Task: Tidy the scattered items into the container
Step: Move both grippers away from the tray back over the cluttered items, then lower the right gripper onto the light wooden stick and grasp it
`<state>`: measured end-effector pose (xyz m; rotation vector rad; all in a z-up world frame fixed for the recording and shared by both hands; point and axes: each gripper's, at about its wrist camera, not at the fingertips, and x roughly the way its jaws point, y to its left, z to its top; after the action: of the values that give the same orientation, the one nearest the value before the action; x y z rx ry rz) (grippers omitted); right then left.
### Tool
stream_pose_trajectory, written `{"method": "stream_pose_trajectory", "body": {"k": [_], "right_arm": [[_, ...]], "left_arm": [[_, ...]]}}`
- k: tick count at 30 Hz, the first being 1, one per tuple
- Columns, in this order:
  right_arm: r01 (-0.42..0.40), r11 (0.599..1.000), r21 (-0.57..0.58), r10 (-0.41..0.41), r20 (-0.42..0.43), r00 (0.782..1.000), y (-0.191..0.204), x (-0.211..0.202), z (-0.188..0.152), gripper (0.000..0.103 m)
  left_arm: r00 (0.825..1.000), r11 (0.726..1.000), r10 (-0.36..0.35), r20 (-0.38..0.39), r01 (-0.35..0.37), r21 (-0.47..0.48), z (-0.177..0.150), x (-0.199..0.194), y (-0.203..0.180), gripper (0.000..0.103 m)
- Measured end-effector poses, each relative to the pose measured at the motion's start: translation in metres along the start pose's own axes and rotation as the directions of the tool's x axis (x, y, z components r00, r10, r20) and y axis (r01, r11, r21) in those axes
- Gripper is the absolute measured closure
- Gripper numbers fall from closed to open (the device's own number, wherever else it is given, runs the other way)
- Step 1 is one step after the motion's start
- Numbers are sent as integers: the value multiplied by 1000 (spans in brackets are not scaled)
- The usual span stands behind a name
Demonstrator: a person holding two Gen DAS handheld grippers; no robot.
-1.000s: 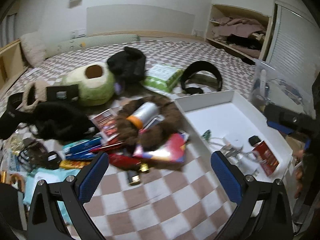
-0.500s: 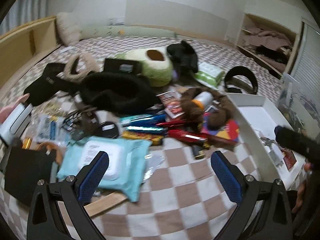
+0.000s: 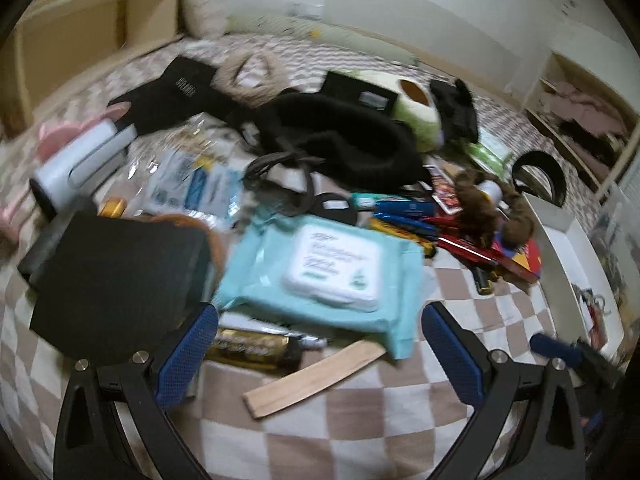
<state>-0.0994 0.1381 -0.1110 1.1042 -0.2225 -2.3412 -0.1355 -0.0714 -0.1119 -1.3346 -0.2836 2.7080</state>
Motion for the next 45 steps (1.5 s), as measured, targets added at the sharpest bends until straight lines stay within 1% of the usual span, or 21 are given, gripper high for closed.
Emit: {"method": "stream_pose_trajectory", "body": {"k": [2,7,10,14,18,23,24,26,27,28,31,34,37,39,41,42,43,45], "right_arm": [[-21,999,-34,20,-14,1000,11,8,-3,0],[-66,989,-131,58,-60,996,36,30,-10,0],[-98,983,-155,86,-83,993,44,40,-15,0],[-117,983,-142,105,-90,990,45,48,-21,0],[-130,983,-126,120,-88,989,45,54,-19,0],[-204,971,-121,194,-89,977,52,63,-9,0],[-220,968,-119,210,-92,973,53,66,-8,0],[-241,964,-115,231,-97,968,56,71,-5,0],[-244,963,-114,234,-98,967,57,73,-3,0],[-248,962,-114,237,-99,966,58,76,-2,0],[-253,961,-110,242,-101,965,59,81,1,0],[-263,960,-100,253,-105,962,58,86,2,0],[-256,961,-100,246,-103,964,56,89,3,0],[-247,964,-101,237,-99,966,55,91,3,0],[-245,965,-97,235,-106,966,53,95,4,0],[-247,964,-96,236,-112,965,51,98,5,0],[-248,963,-101,236,-113,965,50,99,6,0],[-252,960,-118,240,-112,964,50,100,7,0]], "left_arm": [[1000,999,-23,4,23,-26,1,-4,6,1],[998,997,-60,-15,59,-45,0,-7,11,1],[996,993,-92,-11,91,-73,-3,-12,14,1],[991,984,-136,9,136,-112,-7,-21,22,1],[990,980,-140,16,141,-140,-6,-27,31,1],[989,976,-150,16,150,-159,-2,-34,40,1],[991,979,-133,13,133,-154,-1,-35,42,1],[998,988,-66,11,66,-138,1,-35,44,1],[1000,991,-21,8,22,-129,1,-35,46,1],[1000,991,-2,6,3,-132,2,-35,50,1],[1000,986,-8,1,8,-166,4,-38,64,1],[1000,982,19,-8,-20,-190,5,-40,77,1],[999,978,46,-14,-48,-202,7,-41,86,1],[997,978,72,-24,-75,-196,8,-40,87,1],[996,977,82,-26,-86,-196,8,-41,86,1],[996,977,81,-24,-84,-199,8,-42,85,1],[998,977,64,-20,-66,-204,7,-44,83,1],[1000,976,12,-14,-15,-219,5,-49,79,1]]}}
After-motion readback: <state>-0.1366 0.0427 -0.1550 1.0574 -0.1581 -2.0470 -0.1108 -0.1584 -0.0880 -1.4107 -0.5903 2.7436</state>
